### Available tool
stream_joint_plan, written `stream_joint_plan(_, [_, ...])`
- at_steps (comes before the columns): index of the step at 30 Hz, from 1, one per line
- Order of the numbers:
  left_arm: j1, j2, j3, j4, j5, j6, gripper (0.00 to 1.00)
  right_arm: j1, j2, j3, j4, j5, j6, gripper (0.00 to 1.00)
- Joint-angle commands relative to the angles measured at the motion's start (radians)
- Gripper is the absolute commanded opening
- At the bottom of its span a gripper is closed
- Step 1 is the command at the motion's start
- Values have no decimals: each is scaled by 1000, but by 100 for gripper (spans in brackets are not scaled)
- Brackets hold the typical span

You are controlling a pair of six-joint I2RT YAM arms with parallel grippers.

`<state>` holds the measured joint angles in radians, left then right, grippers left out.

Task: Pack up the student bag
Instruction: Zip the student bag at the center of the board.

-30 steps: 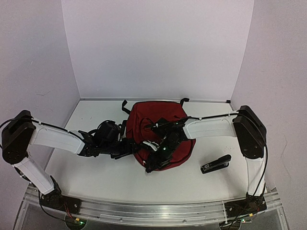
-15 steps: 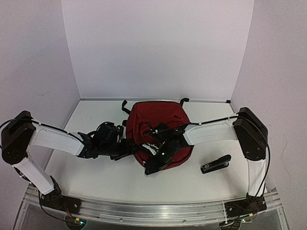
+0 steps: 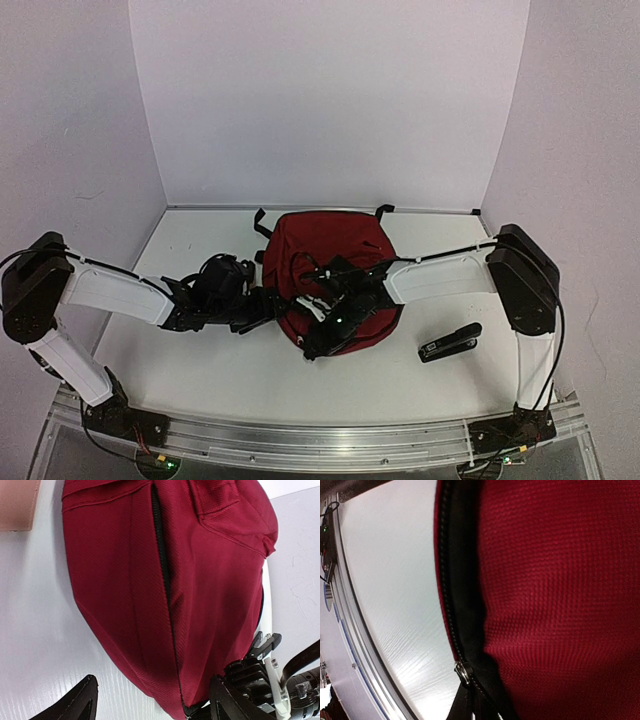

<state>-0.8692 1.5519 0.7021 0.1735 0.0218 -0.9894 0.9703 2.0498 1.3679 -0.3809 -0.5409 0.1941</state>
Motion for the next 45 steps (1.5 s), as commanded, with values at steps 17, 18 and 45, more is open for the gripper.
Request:
stream_joint_plan(17, [20,17,84,-38,-13,16,3,2,-231,-120,-48,91,-156,0])
stream_joint_plan(18, [28,8,86,-51,-27,19,1,1,-241,-131,-56,96,-167,0])
stream_joint_plan(45, [314,5,203,-139,292,320,42,-161,-308,-166,-147,-56,-248,0])
